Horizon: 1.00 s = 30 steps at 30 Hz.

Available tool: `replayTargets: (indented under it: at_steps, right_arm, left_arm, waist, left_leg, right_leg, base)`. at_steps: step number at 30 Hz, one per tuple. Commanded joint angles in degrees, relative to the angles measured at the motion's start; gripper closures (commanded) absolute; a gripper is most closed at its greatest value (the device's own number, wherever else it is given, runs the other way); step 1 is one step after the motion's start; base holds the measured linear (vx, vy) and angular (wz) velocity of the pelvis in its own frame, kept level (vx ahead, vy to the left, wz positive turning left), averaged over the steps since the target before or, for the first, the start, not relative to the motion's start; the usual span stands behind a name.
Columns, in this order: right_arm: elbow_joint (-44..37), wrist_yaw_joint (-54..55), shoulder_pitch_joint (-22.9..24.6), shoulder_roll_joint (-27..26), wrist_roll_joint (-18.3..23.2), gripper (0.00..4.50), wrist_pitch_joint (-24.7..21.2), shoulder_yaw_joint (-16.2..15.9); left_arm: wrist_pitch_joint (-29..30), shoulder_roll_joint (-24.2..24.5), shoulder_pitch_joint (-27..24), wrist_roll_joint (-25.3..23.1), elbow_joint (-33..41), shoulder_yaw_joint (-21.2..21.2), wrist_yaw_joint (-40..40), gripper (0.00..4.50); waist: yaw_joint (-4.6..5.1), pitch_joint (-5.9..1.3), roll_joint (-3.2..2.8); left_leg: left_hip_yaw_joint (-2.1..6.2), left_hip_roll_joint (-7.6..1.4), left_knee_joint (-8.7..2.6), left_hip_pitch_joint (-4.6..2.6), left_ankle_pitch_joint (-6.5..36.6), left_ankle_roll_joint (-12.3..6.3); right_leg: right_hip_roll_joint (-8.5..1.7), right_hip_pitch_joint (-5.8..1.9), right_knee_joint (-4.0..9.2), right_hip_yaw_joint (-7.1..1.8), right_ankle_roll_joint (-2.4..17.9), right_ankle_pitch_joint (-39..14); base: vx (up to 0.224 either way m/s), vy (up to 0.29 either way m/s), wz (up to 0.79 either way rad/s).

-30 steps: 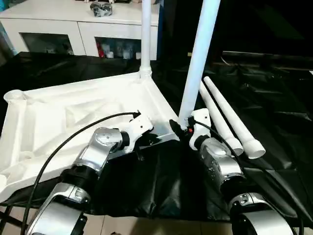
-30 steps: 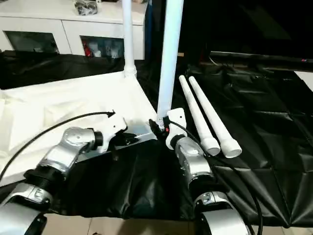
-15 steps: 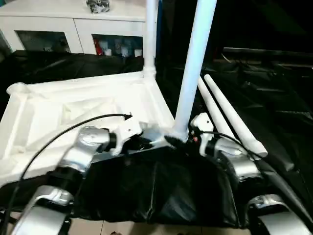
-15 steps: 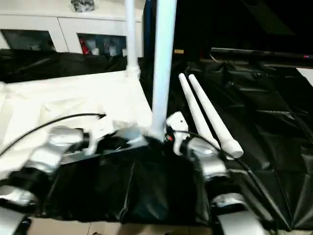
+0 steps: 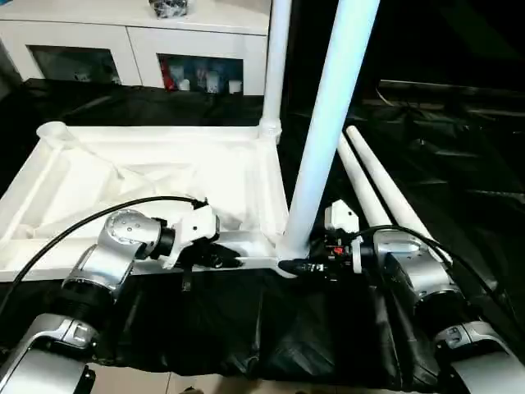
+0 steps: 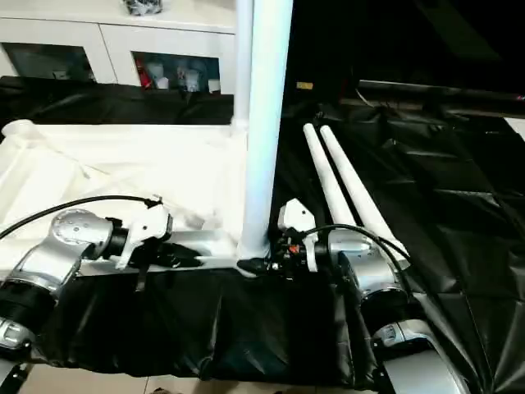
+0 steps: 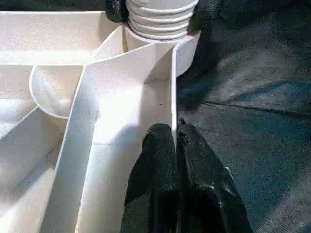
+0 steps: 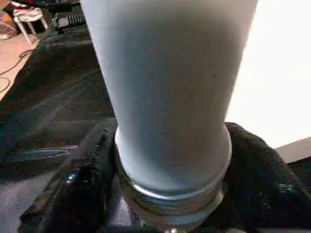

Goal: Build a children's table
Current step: Rotate leg to tighten

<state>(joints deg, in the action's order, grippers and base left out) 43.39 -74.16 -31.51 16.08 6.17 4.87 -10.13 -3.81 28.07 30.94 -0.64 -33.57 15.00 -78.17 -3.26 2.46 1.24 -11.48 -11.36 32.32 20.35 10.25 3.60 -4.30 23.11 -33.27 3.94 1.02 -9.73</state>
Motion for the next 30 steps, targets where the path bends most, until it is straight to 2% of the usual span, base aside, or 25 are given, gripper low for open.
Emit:
replayTargets:
  at_steps: [1, 5, 6, 8, 9, 10, 11, 12, 13, 15, 16, 17, 18, 19, 20, 22, 24, 25, 27, 28, 30]
  right_arm:
    - [-0.4, -2.0, 0.4, -0.4, -0.5, 1.54, -1.5, -2.2]
    - [-3.2, -0.6, 1.9, -1.8, 1.4, 1.71, -4.9, -1.2]
    - [-4.4, 3.0, 3.1, -3.1, 1.9, 1.72, -5.1, 0.0]
    - [-4.8, 6.1, 3.8, -4.1, 2.0, 1.74, -4.7, 0.9]
    - [-4.0, 13.9, 4.4, -5.9, 0.6, 1.74, -3.7, 2.3]
    - [-2.4, 22.7, 4.7, -7.9, -0.9, 1.75, -2.0, 4.0]
    - [-2.2, 23.5, 4.7, -8.2, -1.0, 1.75, -1.9, 4.2]
    - [-1.1, 29.4, 4.9, -9.7, -1.6, 1.75, -1.5, 5.5]
    - [-0.5, 32.3, 4.8, -10.5, -2.0, 1.75, -1.7, 5.9]
    - [1.1, 38.3, 4.2, -13.1, -2.1, 1.76, -2.4, 7.3]
    - [2.2, 42.7, 3.6, -14.8, -2.6, 1.76, -2.4, 7.9]
    - [3.9, 47.6, 2.6, -16.9, -2.9, 1.76, -2.3, 8.5]
    - [4.9, 49.4, 2.0, -18.1, -2.8, 1.76, -2.2, 8.9]
    - [5.2, 49.9, 1.8, -18.5, -2.8, 1.76, -2.2, 9.0]
    - [5.5, 50.1, 1.5, -19.3, -3.6, 1.76, -0.5, 8.5]
    - [5.2, 48.8, 1.3, -19.4, -3.7, 1.20, 2.0, 8.2]
    - [5.0, 48.3, 1.3, -19.1, -3.6, 1.04, 2.2, 8.3]
    - [4.7, 47.2, 1.3, -18.2, -3.6, 1.01, 2.3, 8.1]
    - [4.1, 42.5, 1.0, -16.0, -3.0, 0.66, 2.1, 7.9]
    - [3.9, 40.9, 1.0, -15.2, -2.8, 0.66, 2.0, 7.8]
    - [4.0, 35.8, 0.6, -13.2, -2.5, 0.58, 2.3, 7.1]
  left_arm:
    - [0.0, -0.1, -1.1, -0.6, -0.4, 2.2, -1.0, 4.50]
    - [1.3, -1.5, -0.7, -0.4, -0.9, 1.2, 1.5, 4.50]
    - [2.3, -2.9, 0.2, -1.1, -2.1, 0.6, 5.3, 4.50]
    - [2.9, -3.9, 0.9, -1.7, -2.9, 0.3, 8.1, 4.50]
    - [4.0, -5.9, 2.1, -2.9, -4.3, -0.3, 13.6, 4.50]
    - [6.4, -8.6, 3.4, -3.4, -5.1, -1.0, 18.8, 4.50]
    - [6.6, -8.9, 3.5, -3.5, -5.2, -1.0, 19.3, 4.50]
    - [8.1, -10.8, 4.2, -4.2, -5.5, -1.0, 22.9, 4.50]
    - [9.1, -11.8, 4.5, -4.4, -5.7, -0.9, 24.2, 4.50]
    - [10.6, -14.6, 5.1, -4.6, -6.3, -1.2, 28.1, 4.50]
    - [11.2, -16.3, 5.4, -4.8, -6.5, -1.1, 30.0, 4.50]
    - [11.0, -18.1, 5.6, -5.0, -6.8, -1.1, 32.2, 4.50]
    - [10.8, -19.1, 5.7, -5.2, -7.0, -1.0, 33.2, 4.50]
    - [10.7, -19.3, 5.8, -5.2, -7.1, -1.0, 33.4, 4.50]
    - [10.4, -20.1, 5.7, -5.3, -7.2, -0.9, 33.4, 4.50]
    - [9.0, -19.7, 5.3, -6.8, -7.0, 0.3, 33.0, 4.50]
    - [8.3, -19.3, 5.2, -7.1, -6.8, 0.6, 32.5, 4.50]
    - [7.7, -18.7, 4.9, -6.9, -6.1, 0.8, 31.6, 4.50]
    - [5.2, -16.7, 4.2, -6.5, -4.9, 1.2, 28.1, 4.50]
    - [5.1, -16.1, 4.0, -6.3, -4.6, 1.2, 27.1, 4.50]
    - [3.3, -14.2, 3.4, -6.2, -4.2, 1.6, 24.1, 4.50]
  waist:
    - [-0.22, -2.81, -0.12]
    - [-0.35, -2.91, -0.11]
    - [-0.37, -2.85, 0.08]
    - [-0.50, -2.66, 0.01]
    - [-0.38, -2.56, 0.24]
    - [-0.18, -2.26, 0.08]
    - [0.03, -2.10, 0.15]
    - [0.19, -2.18, 0.31]
    - [0.47, -2.12, 0.15]
    - [0.62, -2.17, 0.20]
    - [0.63, -2.03, -0.33]
    - [0.90, -2.00, -0.20]
    - [1.29, -2.02, -0.02]
    - [1.29, -2.03, -0.03]
    - [1.36, -2.04, -0.16]
    - [1.43, -2.16, -0.10]
    - [1.38, -2.23, -0.16]
    - [1.32, -2.36, -0.01]
    - [1.25, -2.42, -0.08]
    - [1.29, -2.55, 0.02]
    - [1.19, -2.71, -0.06]
  left_leg:
    - [0.81, -2.58, -3.59, -0.58, 13.7, -2.33]
    - [0.71, -2.55, -3.47, -0.52, 12.1, -2.85]
    - [0.64, -2.58, -3.46, -0.47, 11.7, -2.81]
    - [0.72, -2.52, -3.59, -0.68, 13.6, -2.22]
    - [0.72, -2.47, -3.69, -0.74, 14.4, -1.76]
    - [0.91, -2.28, -3.71, -1.41, 17.2, -0.29]
    - [1.08, -2.22, -3.79, -1.47, 18.5, 0.38]
    - [1.47, -2.12, -3.87, -1.41, 19.6, 0.90]
    - [1.65, -2.07, -3.95, -1.45, 20.6, 0.77]
    - [1.73, -2.03, -3.99, -1.37, 20.9, 0.44]
    - [1.73, -1.90, -3.95, -1.60, 21.9, 0.33]
    - [1.85, -1.84, -3.92, -1.80, 23.0, 0.59]
    - [2.06, -1.68, -3.97, -1.52, 23.6, 0.81]
    - [2.16, -1.67, -3.99, -1.55, 23.8, 0.78]
    - [2.11, -1.58, -3.90, -1.66, 24.7, 0.38]
    - [2.14, -1.59, -3.88, -1.58, 25.2, -0.40]
    - [2.13, -1.69, -4.01, -1.37, 24.6, -0.70]
    - [2.06, -1.76, -4.09, -1.20, 24.0, -0.88]
    - [2.12, -1.85, -4.22, -0.86, 23.3, -1.13]
    - [2.03, -1.90, -4.20, -0.60, 22.5, -1.56]
    - [1.75, -1.96, -4.03, -0.51, 20.8, -2.04]
  right_leg:
    - [-3.87, -2.49, 3.17, -2.72, 13.1, -14.3]
    - [-3.81, -2.57, 2.94, -2.71, 13.5, -11.9]
    - [-3.83, -2.58, 2.98, -2.77, 13.5, -11.5]
    - [-3.95, -2.31, 3.37, -2.72, 12.8, -14.8]
    - [-3.97, -2.16, 3.67, -2.78, 12.1, -16.9]
    - [-4.19, -1.55, 4.35, -2.87, 10.9, -22.6]
    - [-4.25, -1.44, 4.65, -2.80, 10.0, -25.8]
    - [-4.48, -1.64, 5.04, -2.63, 8.2, -30.2]
    - [-4.46, -1.44, 5.66, -2.51, 6.6, -33.0]
    - [-4.37, -1.43, 5.84, -2.44, 6.0, -33.3]
    - [-4.26, -1.04, 6.04, -2.45, 5.7, -33.9]
    - [-4.27, -0.87, 6.36, -2.27, 5.4, -35.0]
    - [-4.24, -1.04, 6.39, -2.03, 4.9, -36.1]
    - [-4.31, -1.08, 6.53, -1.93, 4.6, -36.5]
    - [-4.27, -0.85, 6.82, -1.91, 4.2, -36.9]
    - [-4.34, -0.86, 6.92, -1.93, 3.9, -36.6]
    - [-4.38, -0.98, 6.77, -2.05, 4.2, -35.4]
    - [-4.31, -1.11, 6.54, -2.14, 4.7, -33.8]
    - [-4.38, -1.39, 6.16, -2.23, 5.4, -31.9]
    - [-4.41, -1.68, 5.94, -2.33, 5.9, -30.2]
    - [-4.34, -1.67, 5.56, -2.55, 7.2, -26.9]
  base:
    - [0.000, 0.000, 0.00]
    - [0.000, 0.000, 0.00]
    - [0.000, 0.000, 0.00]
    - [0.000, 0.000, 0.00]
    - [0.000, 0.000, 0.00]
    - [-0.055, -0.001, 0.02]
    - [-0.055, -0.001, 0.02]
    - [-0.062, 0.011, -0.03]
    - [0.000, 0.000, 0.00]
    - [0.000, 0.000, 0.00]
    - [0.000, 0.000, 0.00]
    - [0.000, 0.000, 0.00]
    - [0.000, 0.000, 0.00]
    - [0.000, 0.000, 0.00]
    - [0.000, 0.000, 0.00]
    - [0.000, 0.000, 0.00]
    - [0.000, 0.000, 0.00]
    - [0.000, 0.000, 0.00]
    - [0.000, 0.000, 0.00]
    - [0.000, 0.000, 0.00]
    - [0.000, 0.000, 0.00]
